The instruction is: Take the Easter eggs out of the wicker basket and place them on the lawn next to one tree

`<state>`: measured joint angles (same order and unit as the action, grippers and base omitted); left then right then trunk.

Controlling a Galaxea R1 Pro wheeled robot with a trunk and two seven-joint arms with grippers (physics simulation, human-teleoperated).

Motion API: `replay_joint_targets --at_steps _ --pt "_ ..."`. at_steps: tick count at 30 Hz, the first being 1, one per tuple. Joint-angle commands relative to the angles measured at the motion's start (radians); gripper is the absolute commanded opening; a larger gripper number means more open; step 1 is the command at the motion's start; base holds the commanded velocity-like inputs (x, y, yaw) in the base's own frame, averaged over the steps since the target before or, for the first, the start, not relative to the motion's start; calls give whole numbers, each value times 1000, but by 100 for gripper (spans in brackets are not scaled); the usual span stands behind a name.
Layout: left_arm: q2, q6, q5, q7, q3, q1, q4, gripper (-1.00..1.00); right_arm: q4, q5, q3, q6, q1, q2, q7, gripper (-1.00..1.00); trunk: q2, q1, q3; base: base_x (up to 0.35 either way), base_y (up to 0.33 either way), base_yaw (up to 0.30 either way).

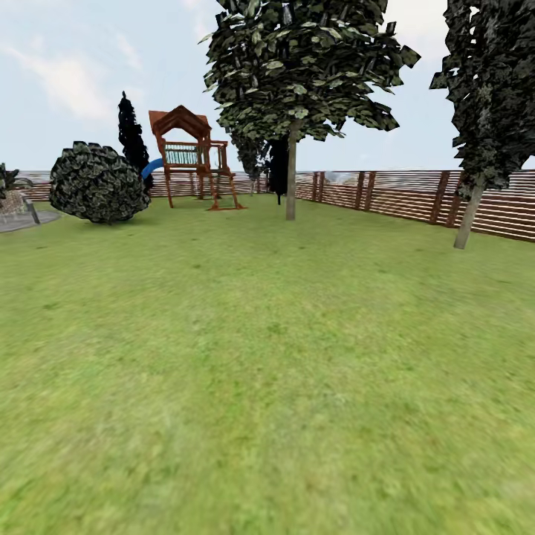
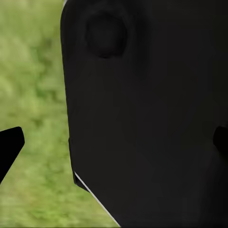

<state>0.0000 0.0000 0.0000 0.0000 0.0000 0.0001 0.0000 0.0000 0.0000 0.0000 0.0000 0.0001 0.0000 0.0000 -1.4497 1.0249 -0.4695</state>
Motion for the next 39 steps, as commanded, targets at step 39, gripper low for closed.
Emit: replay_joint_targets --at_steps 39 --pt "-9 -9 6 -5 8 3 -44 100 -17 2 9 -189 -57 7 1 100 0 0 -35 0 0 138"
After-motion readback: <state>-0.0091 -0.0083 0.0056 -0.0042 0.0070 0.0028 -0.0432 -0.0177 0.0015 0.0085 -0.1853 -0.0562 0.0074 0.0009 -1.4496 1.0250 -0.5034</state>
